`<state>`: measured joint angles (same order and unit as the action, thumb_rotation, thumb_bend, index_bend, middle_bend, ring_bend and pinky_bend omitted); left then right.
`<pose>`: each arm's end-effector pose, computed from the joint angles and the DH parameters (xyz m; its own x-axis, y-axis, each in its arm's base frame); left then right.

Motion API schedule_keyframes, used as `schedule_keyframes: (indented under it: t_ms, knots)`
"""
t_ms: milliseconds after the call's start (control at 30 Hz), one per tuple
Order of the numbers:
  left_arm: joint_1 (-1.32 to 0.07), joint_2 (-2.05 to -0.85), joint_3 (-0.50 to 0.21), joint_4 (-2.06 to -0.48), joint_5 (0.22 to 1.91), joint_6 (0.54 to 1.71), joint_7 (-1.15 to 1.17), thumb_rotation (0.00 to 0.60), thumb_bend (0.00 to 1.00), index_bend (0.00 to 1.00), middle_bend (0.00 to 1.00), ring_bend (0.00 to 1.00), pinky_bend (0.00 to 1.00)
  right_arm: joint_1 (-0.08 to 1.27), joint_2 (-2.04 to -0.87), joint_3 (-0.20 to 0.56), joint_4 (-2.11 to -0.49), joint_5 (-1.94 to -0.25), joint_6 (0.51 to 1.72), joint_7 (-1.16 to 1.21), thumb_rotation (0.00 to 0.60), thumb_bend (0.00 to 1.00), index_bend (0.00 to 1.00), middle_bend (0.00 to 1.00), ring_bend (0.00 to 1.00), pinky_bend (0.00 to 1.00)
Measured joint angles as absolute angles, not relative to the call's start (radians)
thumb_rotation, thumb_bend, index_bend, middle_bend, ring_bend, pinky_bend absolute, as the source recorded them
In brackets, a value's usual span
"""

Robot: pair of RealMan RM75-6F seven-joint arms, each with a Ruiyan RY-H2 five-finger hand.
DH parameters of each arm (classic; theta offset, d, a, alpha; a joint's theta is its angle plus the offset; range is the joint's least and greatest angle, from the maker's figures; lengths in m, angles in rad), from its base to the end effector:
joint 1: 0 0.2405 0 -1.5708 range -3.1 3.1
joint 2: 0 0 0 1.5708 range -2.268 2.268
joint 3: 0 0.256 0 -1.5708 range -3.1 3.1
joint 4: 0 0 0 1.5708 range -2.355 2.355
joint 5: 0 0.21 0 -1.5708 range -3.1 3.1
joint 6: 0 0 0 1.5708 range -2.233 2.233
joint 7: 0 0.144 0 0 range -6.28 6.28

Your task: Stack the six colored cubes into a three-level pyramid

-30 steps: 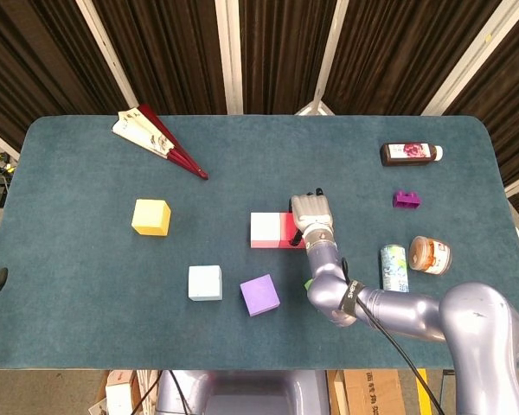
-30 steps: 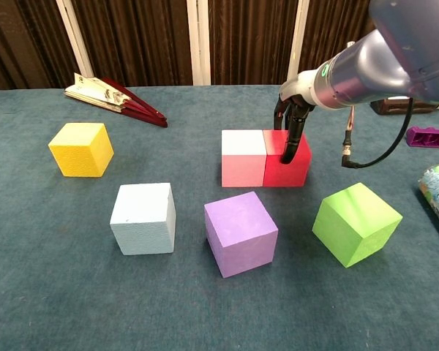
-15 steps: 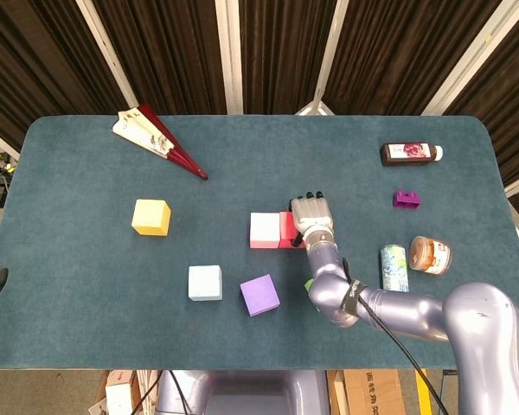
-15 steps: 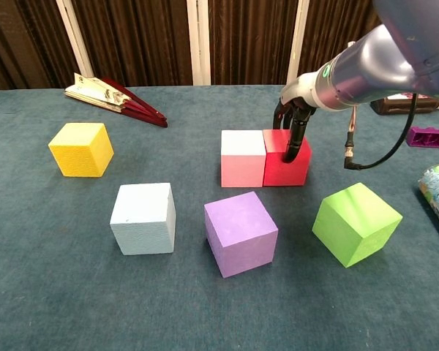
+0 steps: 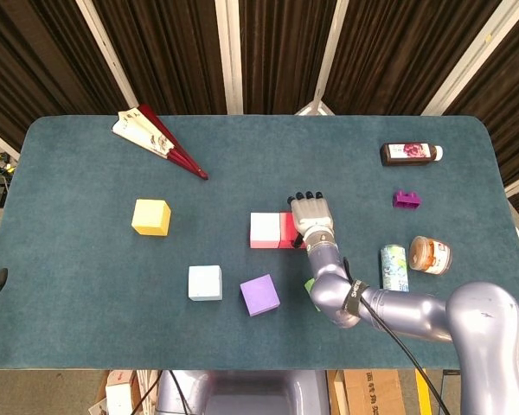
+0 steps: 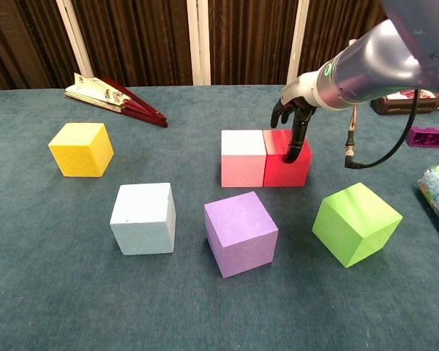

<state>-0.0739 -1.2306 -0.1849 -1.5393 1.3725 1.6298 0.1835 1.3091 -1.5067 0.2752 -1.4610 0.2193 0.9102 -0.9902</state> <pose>-0.3173 0.1994 0.1761 0.5108 -0.2382 0.8261 0.8591 0.1769 -0.4802 -0.0560 -0.4158 -0.0138 0.4553 -0.5526 0.6981 -0.8557 -0.0549 0.5146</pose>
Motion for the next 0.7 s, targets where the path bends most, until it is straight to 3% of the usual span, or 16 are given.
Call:
schedule_keyframes:
  t_ms: [367,700]
  knots:
    - [-0.072,-1.229,-0.184,-1.541,1.375,1.633,0.180,0.600,0.32,0.10,0.00,0.00,0.03,1.323,-1.491,0.268,-1.489,0.249,0.907,-1.016,0.600,0.24,0.02,0.03,0.00,0.00]
    - [-0.073,-1.224,-0.183,-1.535,1.383,1.630,0.155,0.600,0.32,0.10,0.00,0.00,0.03,1.301,-1.451,0.269,-1.565,0.188,0.952,-0.979,0.600,0.07,0.00,0.01,0.00,0.00]
